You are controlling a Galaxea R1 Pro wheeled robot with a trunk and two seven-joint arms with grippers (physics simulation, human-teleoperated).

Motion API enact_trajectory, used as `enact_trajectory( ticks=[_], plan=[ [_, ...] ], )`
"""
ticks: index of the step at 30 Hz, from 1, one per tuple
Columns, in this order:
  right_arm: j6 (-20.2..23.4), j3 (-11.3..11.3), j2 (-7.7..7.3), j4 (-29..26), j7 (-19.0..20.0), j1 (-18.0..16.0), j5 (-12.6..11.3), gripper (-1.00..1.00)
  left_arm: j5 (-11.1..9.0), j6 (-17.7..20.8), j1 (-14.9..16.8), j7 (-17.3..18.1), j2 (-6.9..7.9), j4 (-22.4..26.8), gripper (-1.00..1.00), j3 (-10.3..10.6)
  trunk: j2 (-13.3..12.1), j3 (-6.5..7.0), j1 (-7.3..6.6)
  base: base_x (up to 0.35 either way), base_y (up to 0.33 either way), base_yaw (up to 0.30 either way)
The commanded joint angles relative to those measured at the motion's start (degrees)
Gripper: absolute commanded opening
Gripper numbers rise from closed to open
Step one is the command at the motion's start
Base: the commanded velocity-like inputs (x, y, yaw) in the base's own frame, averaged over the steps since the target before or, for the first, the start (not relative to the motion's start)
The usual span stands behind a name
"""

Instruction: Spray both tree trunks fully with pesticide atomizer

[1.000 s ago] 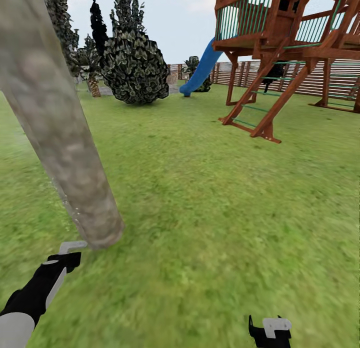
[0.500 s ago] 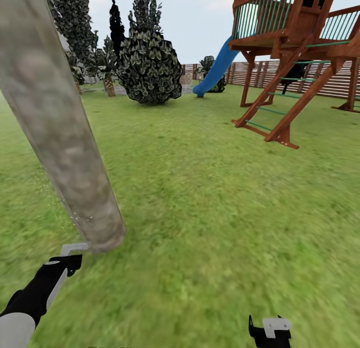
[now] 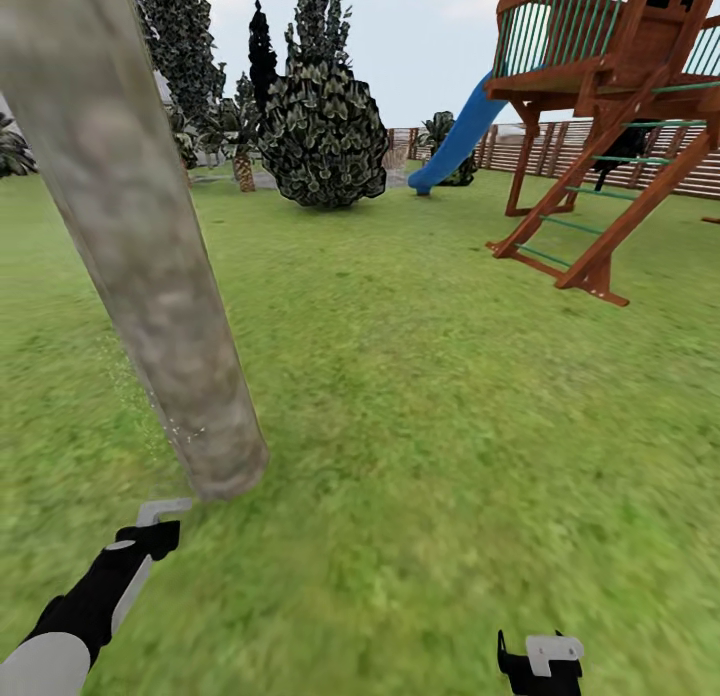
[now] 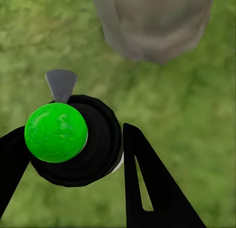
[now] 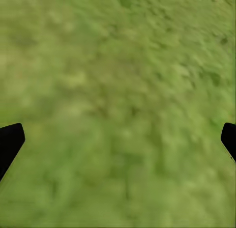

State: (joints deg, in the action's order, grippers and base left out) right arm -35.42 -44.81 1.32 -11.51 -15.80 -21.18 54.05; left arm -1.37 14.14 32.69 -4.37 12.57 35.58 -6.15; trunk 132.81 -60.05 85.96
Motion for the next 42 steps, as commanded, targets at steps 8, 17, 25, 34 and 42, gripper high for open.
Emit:
enact_trajectory(
  ticks=[8,17,25,34,42],
  plan=[
    [0.0,0.0,0.0,0.0,0.0,0.0,0.0,1.0,-0.3,-0.1,0.0,0.0,-0.47,0.0,-1.0,0.2,0.0,0.0,0.0,0.159,-0.212,0.006],
    [0.0,0.0,0.0,0.0,0.0,0.0,0.0,1.0,-0.4,0.0,0.0,0.0,-0.88,0.6,-1.0,0.2,0.0,0.0,0.0,-0.005,-0.269,0.168],
    [0.0,0.0,0.0,0.0,0.0,0.0,0.0,1.0,-0.3,-0.1,0.0,0.1,-0.85,0.7,-1.0,0.2,0.0,0.0,0.0,0.205,-0.141,0.059],
    [0.0,-0.1,-0.06,0.0,0.0,0.0,0.0,1.0,0.1,0.3,0.5,0.9,-0.56,4.4,-1.0,0.6,0.0,0.0,0.0,-0.138,-0.002,0.072],
    [0.0,0.0,-0.01,0.0,0.0,0.0,0.0,1.0,-0.2,12.6,0.9,5.0,1.19,22.7,-1.0,0.6,0.0,0.0,0.0,-0.009,0.0,0.035]
  ],
)
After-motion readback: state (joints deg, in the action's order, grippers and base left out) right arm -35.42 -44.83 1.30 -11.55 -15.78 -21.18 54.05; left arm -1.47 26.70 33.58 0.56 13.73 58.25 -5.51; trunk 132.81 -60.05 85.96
